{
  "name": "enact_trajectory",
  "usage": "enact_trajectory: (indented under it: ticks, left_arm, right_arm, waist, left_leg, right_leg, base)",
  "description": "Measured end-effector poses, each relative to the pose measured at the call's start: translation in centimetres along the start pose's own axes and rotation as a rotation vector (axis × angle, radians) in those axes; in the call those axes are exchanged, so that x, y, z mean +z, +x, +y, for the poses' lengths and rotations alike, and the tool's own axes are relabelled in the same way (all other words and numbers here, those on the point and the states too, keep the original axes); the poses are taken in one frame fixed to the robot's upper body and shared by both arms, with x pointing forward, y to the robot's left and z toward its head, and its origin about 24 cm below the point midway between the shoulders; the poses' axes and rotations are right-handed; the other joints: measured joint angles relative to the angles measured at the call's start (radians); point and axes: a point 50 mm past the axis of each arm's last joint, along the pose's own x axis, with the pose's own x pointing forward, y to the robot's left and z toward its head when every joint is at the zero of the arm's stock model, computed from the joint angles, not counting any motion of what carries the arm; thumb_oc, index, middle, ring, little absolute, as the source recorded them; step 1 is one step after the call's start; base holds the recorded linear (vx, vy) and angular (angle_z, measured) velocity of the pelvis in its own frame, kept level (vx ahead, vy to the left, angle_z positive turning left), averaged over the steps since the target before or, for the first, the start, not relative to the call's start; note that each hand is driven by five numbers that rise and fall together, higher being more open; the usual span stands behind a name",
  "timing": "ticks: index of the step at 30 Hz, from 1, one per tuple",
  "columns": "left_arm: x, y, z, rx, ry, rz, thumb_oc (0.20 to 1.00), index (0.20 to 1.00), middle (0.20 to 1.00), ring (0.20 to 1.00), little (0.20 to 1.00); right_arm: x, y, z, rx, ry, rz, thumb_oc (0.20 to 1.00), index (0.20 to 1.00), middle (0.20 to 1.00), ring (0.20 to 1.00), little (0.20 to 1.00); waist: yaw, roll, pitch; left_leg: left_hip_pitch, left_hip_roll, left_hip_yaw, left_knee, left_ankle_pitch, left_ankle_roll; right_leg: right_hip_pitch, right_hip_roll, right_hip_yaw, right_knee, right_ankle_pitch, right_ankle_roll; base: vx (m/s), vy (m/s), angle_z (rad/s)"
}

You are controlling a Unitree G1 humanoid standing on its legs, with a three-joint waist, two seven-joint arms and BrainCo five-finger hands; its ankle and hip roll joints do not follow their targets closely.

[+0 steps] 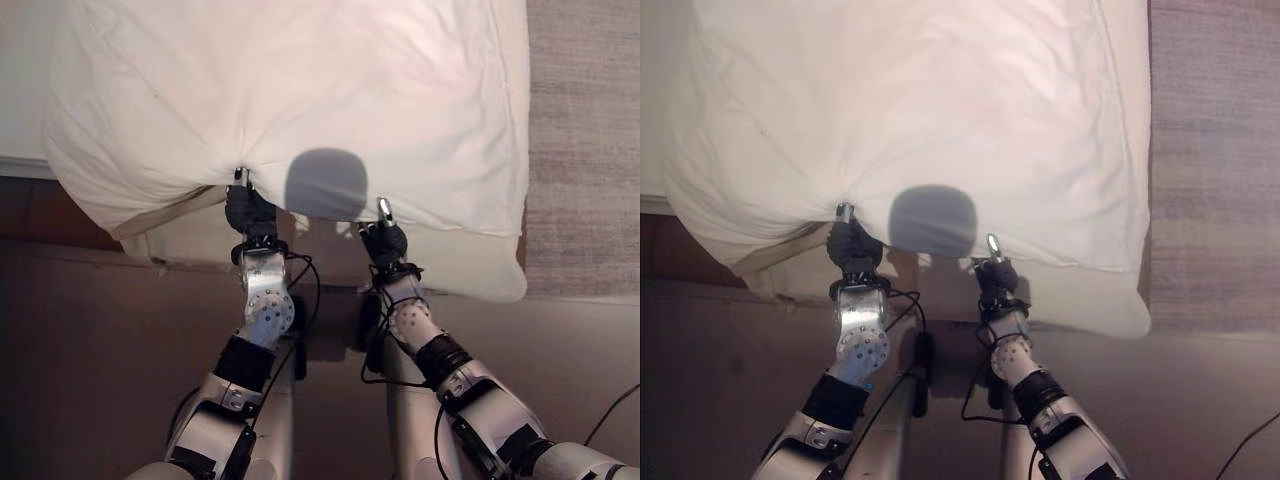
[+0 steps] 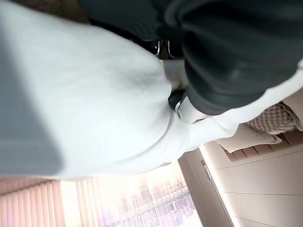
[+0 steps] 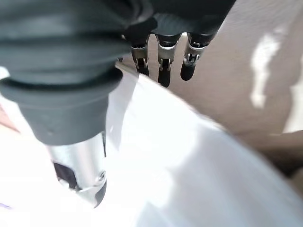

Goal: Make the bed

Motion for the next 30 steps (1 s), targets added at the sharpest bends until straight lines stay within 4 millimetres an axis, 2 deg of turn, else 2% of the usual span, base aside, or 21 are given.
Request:
enact_trajectory:
  ticks: [11,23,24,25,26,30]
  left_arm:
    - [1.6,0.0,-0.1,0.029,0.064,-0.076,0.2,0.2,0.2,0.2,0.2]
    - [2.3,0.1,-0.5,0.023,0.107,-0.121,0.2,0.2,0.2,0.2,0.2]
    - [2.4,0.2,-0.5,0.023,0.106,-0.123,0.2,0.2,0.2,0.2,0.2]
    - [2.4,0.2,-0.5,0.022,0.105,-0.126,0.2,0.2,0.2,0.2,0.2]
    - [2.4,0.2,-0.5,0.022,0.106,-0.126,0.2,0.2,0.2,0.2,0.2]
    - [2.4,0.2,-0.5,0.021,0.106,-0.126,0.2,0.2,0.2,0.2,0.2]
  right_arm:
    - [4.1,0.2,-0.2,-0.047,0.068,-0.204,1.0,1.0,1.0,1.0,1.0]
    - [8.8,0.2,-1.8,-0.133,0.047,-0.359,1.0,1.0,1.0,1.0,1.0]
    - [8.8,0.2,-1.8,-0.133,0.044,-0.361,0.849,0.849,0.849,0.849,0.849]
    - [9.0,0.2,-1.8,-0.133,0.039,-0.364,0.235,0.235,0.235,0.235,0.235]
    - [9.1,0.2,-1.8,-0.134,0.035,-0.366,0.2,0.2,0.2,0.2,0.2]
    - [9.3,0.3,-1.7,-0.13,0.032,-0.368,0.2,0.2,0.2,0.2,0.2]
  waist:
    - [-0.003,0.005,0.0]
    - [-0.005,0.005,0.0]
    - [-0.006,0.005,0.0]
    - [-0.006,0.005,0.0]
    - [-0.006,0.005,0.0]
    - [-0.005,0.005,0.0]
  left_leg:
    - [-0.016,0.001,0.002,-0.003,0.0,-0.001]
    - [-0.033,0.001,0.006,0.003,0.0,-0.001]
    - [-0.033,0.001,0.007,0.003,0.0,-0.001]
    - [-0.033,0.001,0.007,0.002,0.0,-0.001]
    - [-0.033,0.001,0.007,0.002,0.0,-0.001]
    - [-0.033,0.001,0.01,0.002,0.0,-0.001]
  right_leg:
    - [-0.022,0.0,0.001,0.004,-0.005,-0.002]
    - [-0.043,-0.006,0.003,0.014,-0.005,-0.003]
    - [-0.043,-0.006,0.003,0.014,-0.005,-0.003]
    - [-0.044,-0.006,0.004,0.014,-0.005,-0.003]
    - [-0.044,-0.006,0.004,0.014,-0.005,-0.003]
    - [-0.046,-0.006,0.006,0.015,-0.005,-0.003]
  base:
    - [0.0,0.0,0.0]
    - [0.0,0.0,0.0]
    - [0.0,0.0,0.0]
    - [0.0,0.0,0.0]
    - [0.0,0.0,0.0]
    - [0.0,0.0,0.0]
